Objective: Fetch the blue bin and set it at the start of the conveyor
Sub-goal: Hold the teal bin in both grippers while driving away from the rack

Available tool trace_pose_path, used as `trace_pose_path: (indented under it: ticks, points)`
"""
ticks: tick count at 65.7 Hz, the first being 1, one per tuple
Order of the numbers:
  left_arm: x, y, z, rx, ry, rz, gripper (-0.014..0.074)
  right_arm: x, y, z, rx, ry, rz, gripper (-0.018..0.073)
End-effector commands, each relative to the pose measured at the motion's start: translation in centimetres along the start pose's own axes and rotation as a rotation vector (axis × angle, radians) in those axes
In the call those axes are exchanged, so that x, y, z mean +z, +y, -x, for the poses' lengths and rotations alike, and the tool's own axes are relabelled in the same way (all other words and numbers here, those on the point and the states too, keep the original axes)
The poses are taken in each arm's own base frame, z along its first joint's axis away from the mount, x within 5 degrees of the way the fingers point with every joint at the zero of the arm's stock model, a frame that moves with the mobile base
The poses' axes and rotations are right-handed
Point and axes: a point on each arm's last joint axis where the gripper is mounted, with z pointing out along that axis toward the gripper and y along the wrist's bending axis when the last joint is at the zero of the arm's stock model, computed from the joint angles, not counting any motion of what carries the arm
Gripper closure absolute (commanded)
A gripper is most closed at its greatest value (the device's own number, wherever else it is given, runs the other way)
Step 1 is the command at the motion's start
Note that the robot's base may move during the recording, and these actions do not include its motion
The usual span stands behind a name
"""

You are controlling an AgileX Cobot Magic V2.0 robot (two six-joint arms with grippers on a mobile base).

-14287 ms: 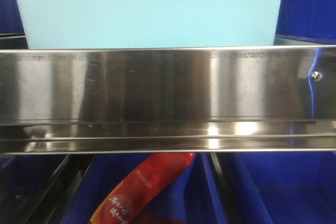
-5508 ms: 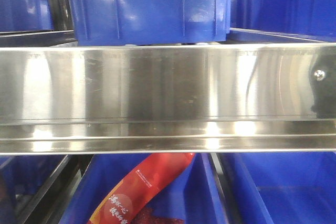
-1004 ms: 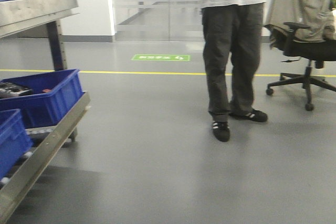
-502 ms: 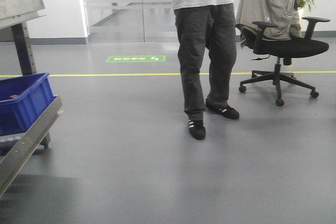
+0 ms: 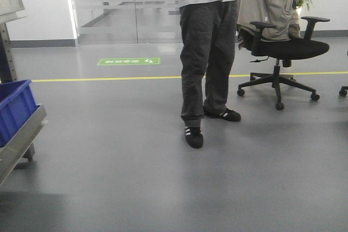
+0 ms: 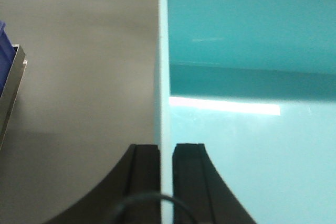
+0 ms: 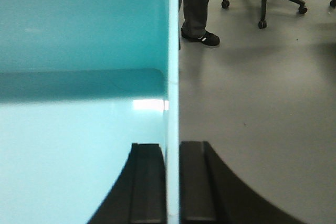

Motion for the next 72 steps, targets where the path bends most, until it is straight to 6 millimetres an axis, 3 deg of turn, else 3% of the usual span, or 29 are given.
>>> trace_pose_path:
  ticks: [1,72]
  points:
    - [-0.5,-0.55,0.57,-0.004,-0.049,-0.056,0.0707,-0.66,0.01,0.72,-0.008,-0.064,0.027,0.0722]
    - [-0.5,-0.34,0.79,0.018,-0.074,-0.032,0.0707,-0.45,0.41,1.0,-0.011,-0.097,0.055,0.0722]
